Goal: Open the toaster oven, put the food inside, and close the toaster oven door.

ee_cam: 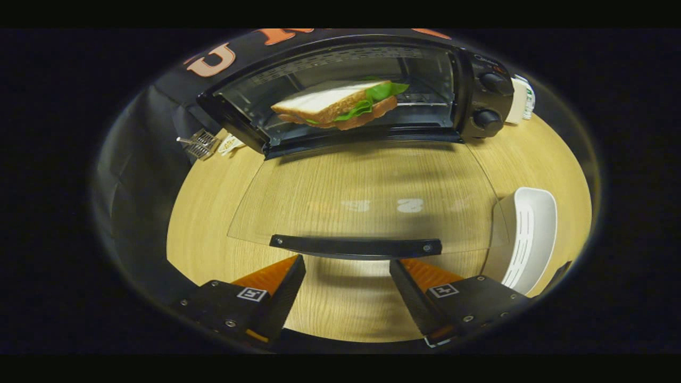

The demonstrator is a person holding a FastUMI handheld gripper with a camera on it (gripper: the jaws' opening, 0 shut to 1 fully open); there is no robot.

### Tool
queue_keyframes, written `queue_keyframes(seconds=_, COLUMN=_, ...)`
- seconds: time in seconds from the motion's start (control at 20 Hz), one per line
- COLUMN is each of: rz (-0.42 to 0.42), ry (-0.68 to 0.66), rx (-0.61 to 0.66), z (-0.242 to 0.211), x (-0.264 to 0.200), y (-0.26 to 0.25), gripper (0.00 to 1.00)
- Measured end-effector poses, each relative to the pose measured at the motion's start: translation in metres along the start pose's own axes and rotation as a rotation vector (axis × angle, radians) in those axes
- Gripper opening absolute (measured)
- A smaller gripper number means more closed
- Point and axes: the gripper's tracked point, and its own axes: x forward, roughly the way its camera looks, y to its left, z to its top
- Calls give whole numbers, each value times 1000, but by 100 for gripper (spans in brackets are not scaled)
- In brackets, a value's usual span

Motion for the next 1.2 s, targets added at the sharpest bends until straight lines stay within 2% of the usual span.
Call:
queue_keyframes(seconds=0.35, rz=39, ry=-164, rx=-43, z=60, x=-48, y=16, gripper=93)
queue_keyframes(seconds=0.45, rz=23, ry=-203, rx=-80, z=79, x=-58, y=17, gripper=93)
queue_keyframes(seconds=0.95, rz=2, ry=-308, rx=-88, z=168, x=-64, y=24, gripper=93)
queue_keyframes(seconds=1.2, rz=-10, ry=-355, rx=-66, z=196, x=-69, y=19, gripper=93)
